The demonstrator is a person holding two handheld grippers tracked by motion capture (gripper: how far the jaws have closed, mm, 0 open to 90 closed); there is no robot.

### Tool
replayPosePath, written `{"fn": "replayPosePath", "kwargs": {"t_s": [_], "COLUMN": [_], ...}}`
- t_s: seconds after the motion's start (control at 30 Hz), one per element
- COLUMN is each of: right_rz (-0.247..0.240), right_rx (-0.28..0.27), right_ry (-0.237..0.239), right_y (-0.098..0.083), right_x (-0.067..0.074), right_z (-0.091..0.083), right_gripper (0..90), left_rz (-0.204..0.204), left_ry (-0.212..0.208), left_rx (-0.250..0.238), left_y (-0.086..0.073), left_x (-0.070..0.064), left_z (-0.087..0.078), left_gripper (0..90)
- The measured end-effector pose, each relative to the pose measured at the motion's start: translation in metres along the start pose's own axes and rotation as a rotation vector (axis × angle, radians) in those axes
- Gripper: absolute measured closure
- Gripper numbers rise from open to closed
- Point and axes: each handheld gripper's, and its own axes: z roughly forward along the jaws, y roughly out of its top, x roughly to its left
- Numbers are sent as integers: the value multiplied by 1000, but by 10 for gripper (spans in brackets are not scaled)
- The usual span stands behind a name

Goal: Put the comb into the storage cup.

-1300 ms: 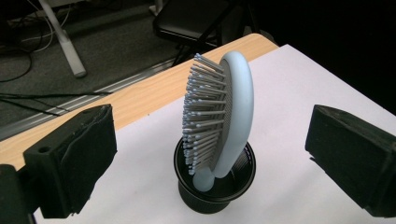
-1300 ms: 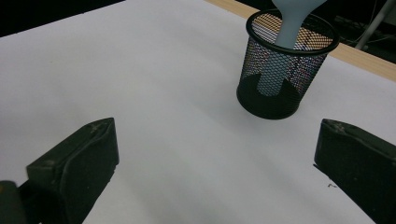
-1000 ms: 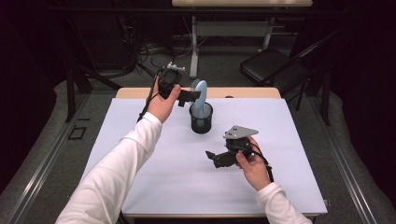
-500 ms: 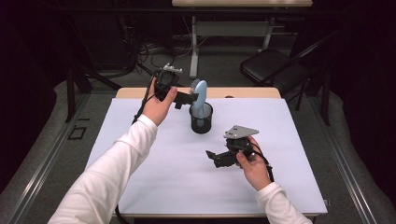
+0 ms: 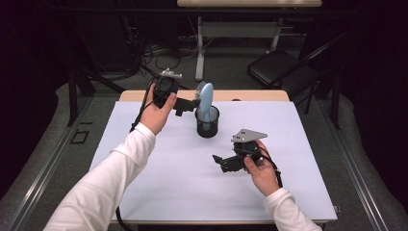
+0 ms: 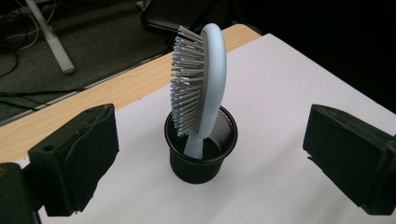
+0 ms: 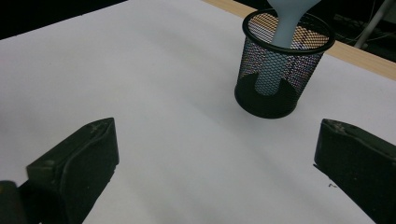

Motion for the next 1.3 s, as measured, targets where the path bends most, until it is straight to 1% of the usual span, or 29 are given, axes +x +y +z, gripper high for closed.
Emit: {"fn": "replayPosePath", "kwargs": {"t_s": [0.17, 0.23, 0.37, 0.53, 0.67, 0.7, 0.97, 1.1, 1.13, 1.2, 1.3], "right_rz": [5, 8, 9, 8, 9, 9, 9, 4, 5, 5, 4], "right_rx": [-4, -5, -3, -2, -2, -2, -4, -4, -4, -3, -5], "right_ry": [-5, -5, -8, -9, -11, -10, -9, -9, -9, -12, -11], "right_y": [0, 1, 1, 1, 1, 1, 2, 3, 3, 3, 3], "right_x": [-1, -2, -2, -2, -2, -2, -2, -1, -1, -1, -1], "right_z": [-1, -2, -2, -2, -2, -2, -2, -2, -2, -2, -3], "right_gripper": [0, 0, 0, 0, 0, 0, 0, 0, 0, 0, 0], "left_rz": [2, 0, 6, -1, 7, 2, 11, 5, 6, 3, 18], "left_ry": [-4, -15, -17, -26, -28, -31, -42, -49, -54, -60, -58], "left_rx": [-5, -11, -6, -8, -11, -17, -19, -28, -21, -23, -28], "left_y": [-3, -5, -9, -14, -18, -20, -31, -37, -39, -43, -48], "left_x": [-1, -2, -2, -1, -1, -1, 0, 0, 0, 0, 0], "left_z": [-7, -10, -13, -19, -25, -25, -35, -38, -39, -39, -42], "left_gripper": [37, 39, 50, 59, 59, 59, 59, 59, 59, 59, 60]}}
